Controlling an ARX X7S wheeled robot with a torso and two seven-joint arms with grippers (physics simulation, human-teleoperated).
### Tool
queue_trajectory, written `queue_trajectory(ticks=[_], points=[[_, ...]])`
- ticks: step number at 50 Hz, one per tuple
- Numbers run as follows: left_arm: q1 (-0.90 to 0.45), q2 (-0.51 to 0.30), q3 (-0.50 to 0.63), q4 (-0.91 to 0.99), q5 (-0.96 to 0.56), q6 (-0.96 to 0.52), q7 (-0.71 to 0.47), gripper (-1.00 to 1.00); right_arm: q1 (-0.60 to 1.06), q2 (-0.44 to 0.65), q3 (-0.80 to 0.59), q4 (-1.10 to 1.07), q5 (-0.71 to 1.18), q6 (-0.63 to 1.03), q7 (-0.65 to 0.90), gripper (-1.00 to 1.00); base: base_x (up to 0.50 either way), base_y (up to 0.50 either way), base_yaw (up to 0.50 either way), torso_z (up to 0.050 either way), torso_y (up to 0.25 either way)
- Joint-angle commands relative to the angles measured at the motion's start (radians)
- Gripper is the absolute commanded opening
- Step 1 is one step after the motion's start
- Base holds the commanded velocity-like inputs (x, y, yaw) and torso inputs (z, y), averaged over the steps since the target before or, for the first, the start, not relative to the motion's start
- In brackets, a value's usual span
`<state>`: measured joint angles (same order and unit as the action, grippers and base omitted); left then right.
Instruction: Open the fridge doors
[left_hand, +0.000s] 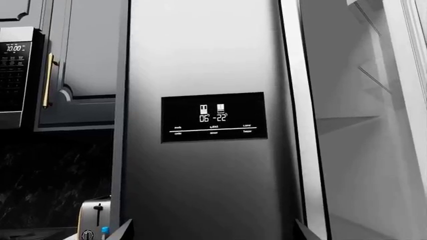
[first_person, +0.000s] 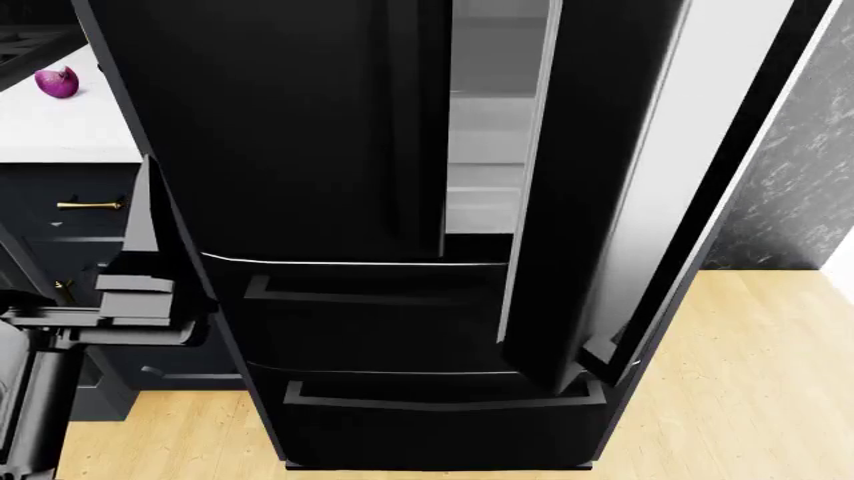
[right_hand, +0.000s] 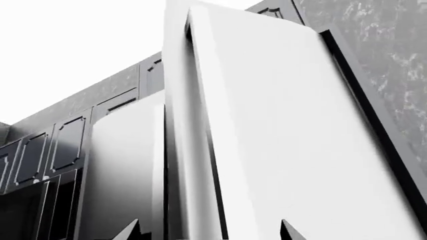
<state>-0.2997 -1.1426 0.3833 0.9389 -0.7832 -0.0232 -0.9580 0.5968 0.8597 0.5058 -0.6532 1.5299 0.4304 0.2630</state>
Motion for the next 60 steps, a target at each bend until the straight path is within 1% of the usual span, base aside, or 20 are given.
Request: queue_trajectory(ticks=[1, 4, 14, 20, 26, 36, 41, 44, 52, 60], points=[[0.002, -0.001, 0.000, 0.000, -0.001, 0.003, 0.001, 1.00, 0.016, 0.040, 0.079, -0.091, 0.098, -0.018, 0.025, 1.00, 0.00, 0.00, 0.00, 0.000, 0.000], [0.002, 0.000, 0.001, -0.001, -0.002, 0.004, 0.003, 1.00, 0.037, 0.048, 0.046, -0.122, 0.124, -0.016, 0.035, 1.00, 0.00, 0.00, 0.00, 0.000, 0.000], [0.000, 0.005, 0.003, -0.005, -0.001, 0.002, 0.005, 1.00, 0.196, 0.064, -0.148, -0.164, 0.237, -0.022, 0.100, 1.00, 0.00, 0.00, 0.00, 0.000, 0.000], [0.009, 0.001, 0.001, -0.001, 0.001, 0.009, 0.003, 1.00, 0.319, 0.051, -0.310, -0.190, 0.242, 0.019, 0.141, 1.00, 0.00, 0.00, 0.00, 0.000, 0.000], [0.000, 0.007, 0.004, -0.007, -0.001, 0.004, 0.007, 1.00, 0.399, 0.021, -0.416, -0.215, 0.243, 0.056, 0.169, 1.00, 0.00, 0.00, 0.00, 0.000, 0.000], [-0.001, 0.008, 0.003, -0.008, -0.002, 0.005, 0.007, 1.00, 0.472, -0.048, -0.584, -0.233, 0.195, 0.148, 0.236, 1.00, 0.00, 0.00, 0.00, 0.000, 0.000], [-0.001, 0.007, 0.002, -0.009, -0.002, 0.006, 0.009, 1.00, 0.500, -0.081, -0.643, -0.229, 0.172, 0.183, 0.261, 1.00, 0.00, 0.00, 0.00, 0.000, 0.000], [-0.001, 0.006, 0.001, -0.009, -0.003, 0.007, 0.008, 1.00, 0.508, -0.099, -0.682, -0.211, 0.160, 0.206, 0.293, 1.00, 0.00, 0.00, 0.00, 0.000, 0.000], [0.008, 0.002, -0.002, -0.009, -0.002, 0.014, 0.006, 1.00, 0.510, -0.148, -0.797, -0.085, 0.123, 0.265, 0.440, 1.00, 0.00, 0.00, 0.00, 0.000, 0.000], [0.008, 0.005, 0.000, -0.009, 0.000, 0.014, 0.008, 1.00, 0.520, -0.197, -0.851, -0.051, 0.112, 0.283, 0.483, 1.00, 0.00, 0.00, 0.00, 0.000, 0.000]])
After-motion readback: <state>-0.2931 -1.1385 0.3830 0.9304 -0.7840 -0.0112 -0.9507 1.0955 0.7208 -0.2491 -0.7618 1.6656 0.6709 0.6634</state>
